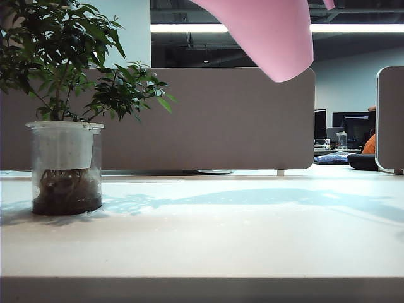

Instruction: Pick up the watering can from the table, water the potted plant, and put the can back.

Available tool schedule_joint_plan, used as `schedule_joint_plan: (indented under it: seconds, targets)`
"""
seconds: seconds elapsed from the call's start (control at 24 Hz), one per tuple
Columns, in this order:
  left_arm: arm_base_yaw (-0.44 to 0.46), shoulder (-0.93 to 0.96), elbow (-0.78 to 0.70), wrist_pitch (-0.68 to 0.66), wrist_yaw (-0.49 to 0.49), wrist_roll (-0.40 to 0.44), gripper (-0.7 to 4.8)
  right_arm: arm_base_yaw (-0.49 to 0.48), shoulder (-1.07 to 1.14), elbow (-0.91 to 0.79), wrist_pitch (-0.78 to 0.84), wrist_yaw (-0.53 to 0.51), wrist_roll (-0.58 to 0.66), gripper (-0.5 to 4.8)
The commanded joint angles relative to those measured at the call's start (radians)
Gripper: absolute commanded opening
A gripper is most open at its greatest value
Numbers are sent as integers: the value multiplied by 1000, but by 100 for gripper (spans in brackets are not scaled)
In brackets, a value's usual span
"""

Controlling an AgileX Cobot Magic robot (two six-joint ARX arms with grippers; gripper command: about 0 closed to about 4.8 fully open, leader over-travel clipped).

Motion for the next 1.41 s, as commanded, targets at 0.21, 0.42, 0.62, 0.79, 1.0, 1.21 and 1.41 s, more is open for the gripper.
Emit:
schedule_joint_plan:
  seconds: [0.21,0.42,0.62,0.79,1.0,1.21,1.41]
  targets:
    - [-1,-5,5,0,16,-25,-5,11,21,13,169,34,-73,149]
    - [-1,-5,5,-4,16,-24,-5,76,71,14,272,81,-179,148]
    - [-1,-5,5,-14,16,-24,-5,166,142,40,280,83,-343,148]
    - [-1,-5,5,-37,16,-24,-5,201,169,58,323,94,-364,148]
    - [-1,-8,5,-52,16,-24,-5,218,183,76,328,92,-433,148]
    - [-1,-9,5,-51,16,-24,-5,221,184,93,341,92,-493,148]
    - [-1,-9,5,-51,16,-24,-5,230,184,93,349,88,-526,148]
